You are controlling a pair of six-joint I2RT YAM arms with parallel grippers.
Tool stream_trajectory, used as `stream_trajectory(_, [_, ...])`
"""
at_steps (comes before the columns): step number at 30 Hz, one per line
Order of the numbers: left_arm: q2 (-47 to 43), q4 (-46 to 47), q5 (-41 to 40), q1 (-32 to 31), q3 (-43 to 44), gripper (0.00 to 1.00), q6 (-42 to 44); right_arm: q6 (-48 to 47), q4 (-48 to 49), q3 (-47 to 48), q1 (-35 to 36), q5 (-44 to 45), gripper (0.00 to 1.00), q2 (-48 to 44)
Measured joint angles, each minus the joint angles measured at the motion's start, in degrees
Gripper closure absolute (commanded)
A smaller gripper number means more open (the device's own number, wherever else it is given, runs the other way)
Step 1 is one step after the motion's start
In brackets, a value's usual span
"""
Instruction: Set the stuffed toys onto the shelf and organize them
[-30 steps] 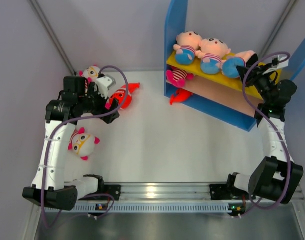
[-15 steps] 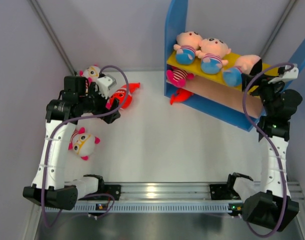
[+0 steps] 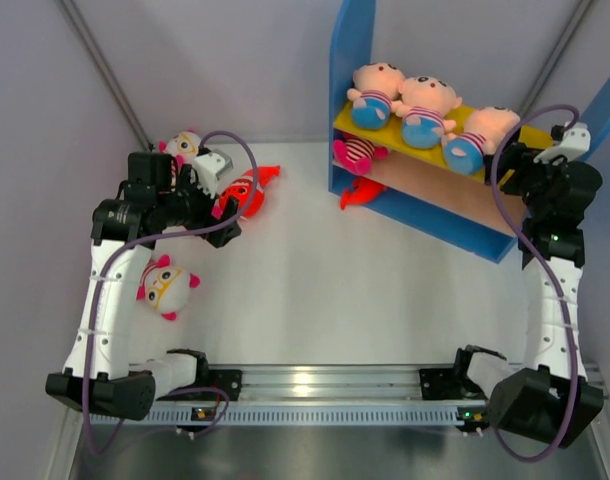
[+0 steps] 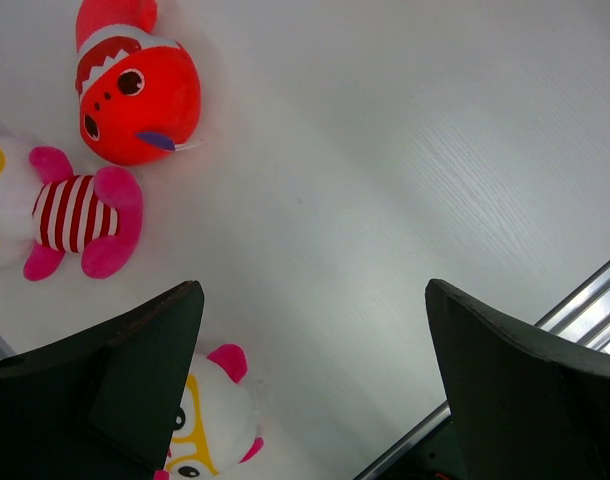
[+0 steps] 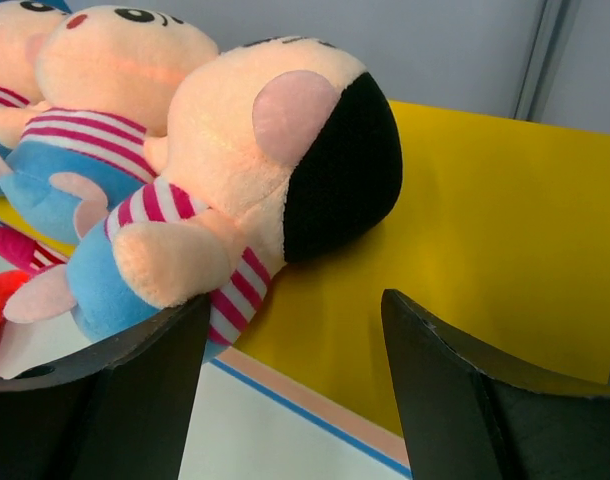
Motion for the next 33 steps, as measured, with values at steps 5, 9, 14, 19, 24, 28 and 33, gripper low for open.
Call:
stream_trajectory(5, [0.0, 0.0, 0.0, 0.0, 0.0, 0.01, 0.0, 0.3, -2.8, 3.6, 0.0, 1.8, 0.34, 3.8])
stream_trajectory(9, [0.0, 0.0, 0.1, 0.0, 0.0, 0.01, 0.0, 0.3, -6.3, 6.3, 0.1, 3.7, 0.34, 5.0])
stream_trajectory(14, [0.0, -0.1, 0.1, 0.0, 0.0, 0.01, 0.0, -1.7, -11.0, 6.4, 0.9, 7.7, 0.32, 0.4])
stream_trajectory(19, [0.0, -0.1, 0.1, 0.0, 0.0, 0.01, 0.0, -7.3, -15.5, 10.1, 1.0, 6.3, 0.29, -5.0])
stream_trajectory(24, [0.0, -0.1, 0.1, 0.0, 0.0, 0.01, 0.0, -15.3, -19.3, 17.4, 3.5, -4.9, 0.27, -3.8])
stream_trajectory(28, [0.0, -0.1, -1.4, 0.0, -1.5, 0.01, 0.0, -18.1, -21.0, 23.5, 7.0, -7.1, 0.28, 2.7])
stream_trajectory(33, [0.4, -0.5, -4.4, 0.0, -4.9, 0.01, -0.1, -19.4, -23.6, 27.0, 9.3, -5.4, 0.31, 11.7])
